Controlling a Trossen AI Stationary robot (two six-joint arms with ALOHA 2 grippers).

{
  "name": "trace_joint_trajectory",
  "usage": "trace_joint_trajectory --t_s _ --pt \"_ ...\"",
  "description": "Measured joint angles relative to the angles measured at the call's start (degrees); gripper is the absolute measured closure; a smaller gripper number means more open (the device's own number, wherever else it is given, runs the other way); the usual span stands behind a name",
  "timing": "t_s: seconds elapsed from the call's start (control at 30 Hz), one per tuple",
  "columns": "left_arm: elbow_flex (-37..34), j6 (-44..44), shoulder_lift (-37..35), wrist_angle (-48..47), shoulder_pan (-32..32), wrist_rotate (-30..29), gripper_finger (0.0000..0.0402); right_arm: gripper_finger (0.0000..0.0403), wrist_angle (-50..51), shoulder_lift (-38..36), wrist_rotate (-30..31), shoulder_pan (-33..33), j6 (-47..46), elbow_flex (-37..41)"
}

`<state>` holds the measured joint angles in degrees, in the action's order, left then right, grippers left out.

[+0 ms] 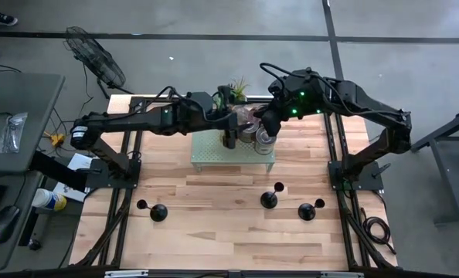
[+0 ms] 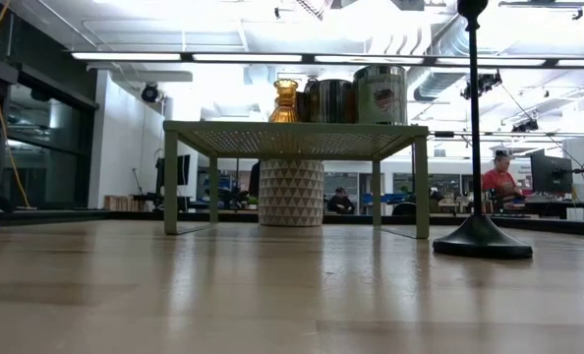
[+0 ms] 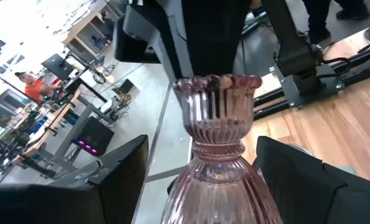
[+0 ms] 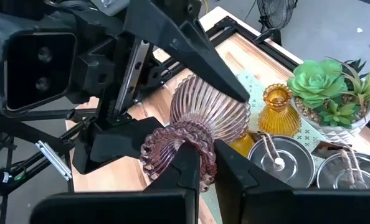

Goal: Pick & Place candle stick holders
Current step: Put the pink glass candle holder on the shelf

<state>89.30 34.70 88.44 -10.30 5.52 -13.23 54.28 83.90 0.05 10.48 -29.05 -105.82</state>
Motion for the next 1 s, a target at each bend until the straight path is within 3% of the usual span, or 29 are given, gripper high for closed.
trace_joint_trajectory --t_s 0.47,1.0 --pt "0.0 -0.2 0.0 0.2 -0.4 1.7 0.0242 0.0388 0.1 0.0 0.1 0.0 0.0 0.0" --pt "0.0 -0.7 -0.1 -0.5 -0.3 1.0 0.0286 0.0390 0.1 0.0 0.3 0.0 -0.2 0.0"
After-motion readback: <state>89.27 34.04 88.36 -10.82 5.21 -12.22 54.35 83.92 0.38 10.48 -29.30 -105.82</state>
